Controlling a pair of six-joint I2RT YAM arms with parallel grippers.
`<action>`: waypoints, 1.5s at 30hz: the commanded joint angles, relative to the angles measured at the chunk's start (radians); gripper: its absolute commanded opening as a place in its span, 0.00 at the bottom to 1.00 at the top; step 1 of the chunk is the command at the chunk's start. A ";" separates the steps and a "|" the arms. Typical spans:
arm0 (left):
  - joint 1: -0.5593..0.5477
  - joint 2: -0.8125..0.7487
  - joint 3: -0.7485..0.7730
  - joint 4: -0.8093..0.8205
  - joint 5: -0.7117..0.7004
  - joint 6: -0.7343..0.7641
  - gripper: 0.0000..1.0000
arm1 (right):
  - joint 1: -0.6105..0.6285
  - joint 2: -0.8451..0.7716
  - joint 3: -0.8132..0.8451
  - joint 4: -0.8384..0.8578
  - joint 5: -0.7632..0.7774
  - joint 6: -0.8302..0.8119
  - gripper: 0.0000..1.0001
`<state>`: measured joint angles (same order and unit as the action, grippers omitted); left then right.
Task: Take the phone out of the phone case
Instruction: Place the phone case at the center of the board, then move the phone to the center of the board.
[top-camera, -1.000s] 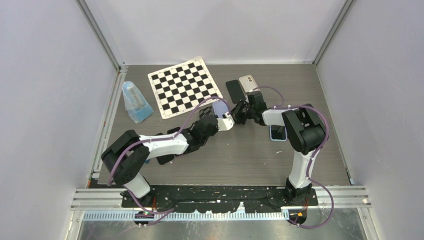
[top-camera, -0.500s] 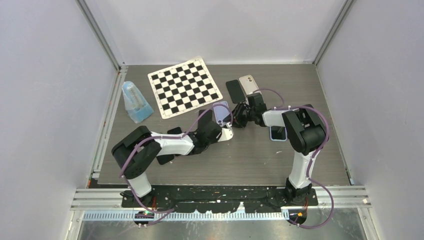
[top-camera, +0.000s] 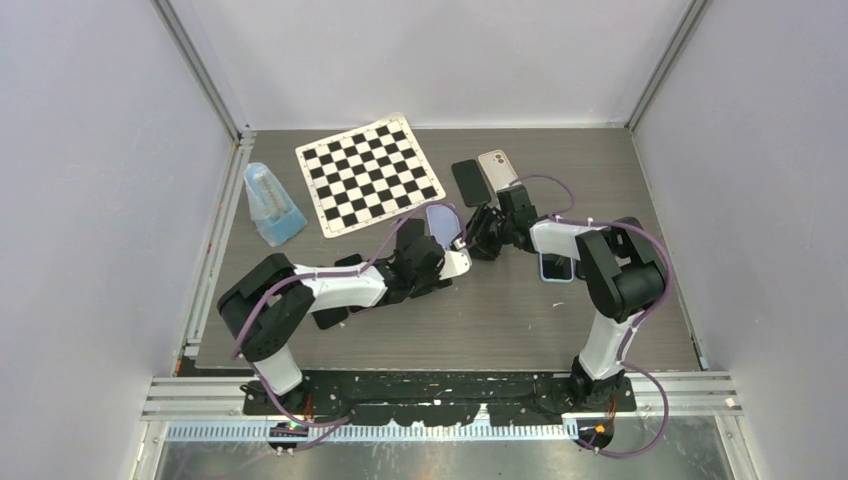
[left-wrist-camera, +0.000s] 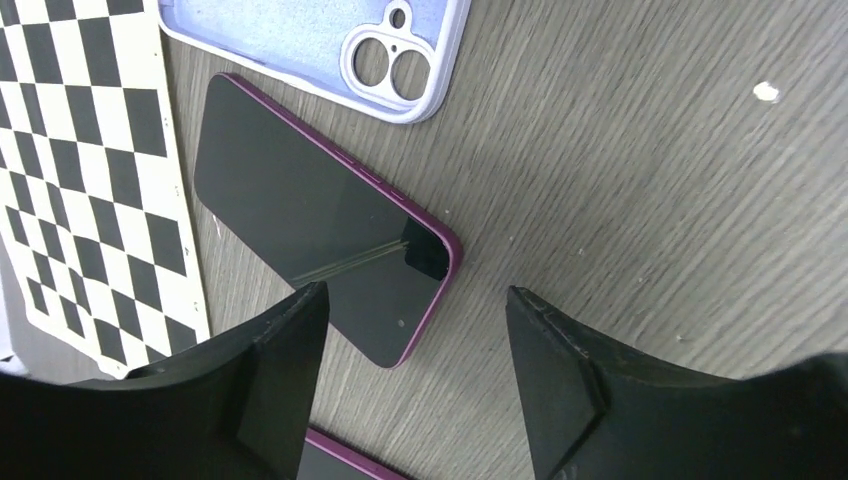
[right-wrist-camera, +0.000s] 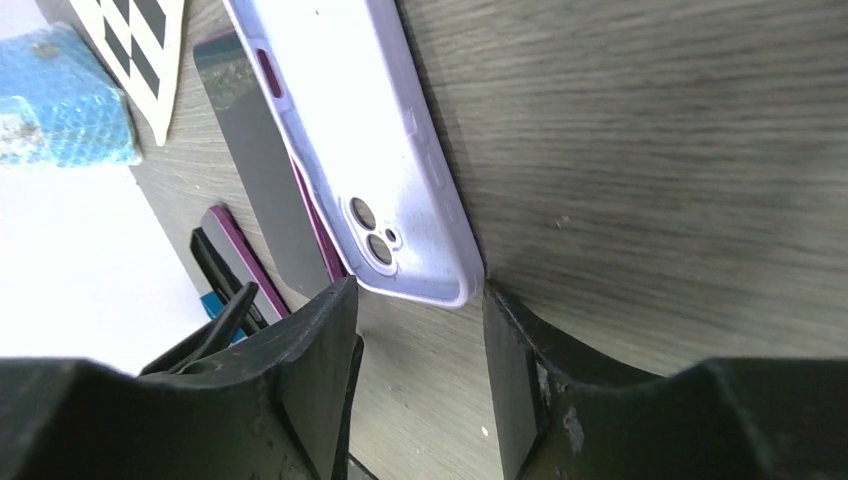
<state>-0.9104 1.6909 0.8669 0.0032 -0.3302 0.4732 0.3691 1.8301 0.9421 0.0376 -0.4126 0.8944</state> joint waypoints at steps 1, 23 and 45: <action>-0.003 -0.073 0.009 0.018 0.025 -0.065 0.70 | -0.004 -0.075 0.003 -0.104 0.066 -0.085 0.57; 0.224 -0.511 0.051 -0.163 0.016 -0.749 1.00 | -0.182 -0.477 0.038 -0.561 0.673 -0.318 1.00; 0.300 -0.504 0.017 -0.123 0.288 -0.838 1.00 | -0.410 -0.286 -0.041 -0.456 0.482 -0.261 1.00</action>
<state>-0.6163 1.1893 0.8909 -0.1616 -0.0788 -0.3450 -0.0360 1.5082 0.9005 -0.4686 0.1001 0.6083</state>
